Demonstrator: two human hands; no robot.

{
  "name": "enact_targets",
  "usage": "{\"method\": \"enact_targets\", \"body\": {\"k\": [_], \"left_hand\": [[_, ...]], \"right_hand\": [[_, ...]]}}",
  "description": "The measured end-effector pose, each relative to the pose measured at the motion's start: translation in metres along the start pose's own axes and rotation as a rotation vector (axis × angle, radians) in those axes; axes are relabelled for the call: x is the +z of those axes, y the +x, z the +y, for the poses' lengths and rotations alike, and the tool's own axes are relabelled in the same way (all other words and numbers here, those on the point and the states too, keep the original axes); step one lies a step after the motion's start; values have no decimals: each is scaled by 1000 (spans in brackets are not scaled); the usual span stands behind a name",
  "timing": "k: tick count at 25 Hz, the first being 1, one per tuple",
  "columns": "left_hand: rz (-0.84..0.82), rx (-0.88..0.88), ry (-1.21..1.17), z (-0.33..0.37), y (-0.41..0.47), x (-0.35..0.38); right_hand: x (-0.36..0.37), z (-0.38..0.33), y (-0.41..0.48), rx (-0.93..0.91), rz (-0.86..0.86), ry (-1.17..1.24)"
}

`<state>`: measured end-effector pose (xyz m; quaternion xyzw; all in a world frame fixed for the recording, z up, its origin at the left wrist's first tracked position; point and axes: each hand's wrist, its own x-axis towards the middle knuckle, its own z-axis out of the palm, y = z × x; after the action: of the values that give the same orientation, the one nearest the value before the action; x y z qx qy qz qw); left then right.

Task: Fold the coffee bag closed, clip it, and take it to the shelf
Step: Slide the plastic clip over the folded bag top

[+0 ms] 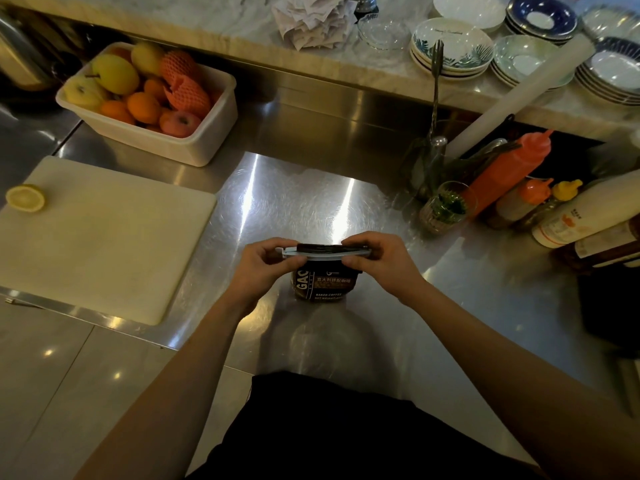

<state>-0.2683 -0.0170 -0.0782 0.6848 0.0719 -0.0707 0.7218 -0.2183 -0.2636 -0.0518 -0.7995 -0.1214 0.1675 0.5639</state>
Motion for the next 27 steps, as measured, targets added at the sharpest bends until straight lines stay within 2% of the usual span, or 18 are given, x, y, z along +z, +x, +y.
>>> {"method": "enact_targets", "body": {"k": [3, 7, 11, 13, 16, 22, 27], "left_hand": [[41, -47, -140, -11, -5, 11], [87, -87, -176, -20, -8, 22], [108, -98, 143, -34, -12, 29], [112, -86, 196, -37, -9, 27], [103, -74, 201, -36, -7, 23], [99, -91, 191, -37, -7, 20], [81, -35, 175, -31, -8, 17]], "right_hand": [[9, 6, -9, 78, 70, 263], [21, 16, -15, 159, 115, 378], [32, 30, -20, 159, 82, 236], [33, 34, -18, 143, 96, 146], [34, 33, -14, 125, 122, 87], [33, 30, -17, 121, 107, 127], [38, 27, -24, 148, 159, 115]]}}
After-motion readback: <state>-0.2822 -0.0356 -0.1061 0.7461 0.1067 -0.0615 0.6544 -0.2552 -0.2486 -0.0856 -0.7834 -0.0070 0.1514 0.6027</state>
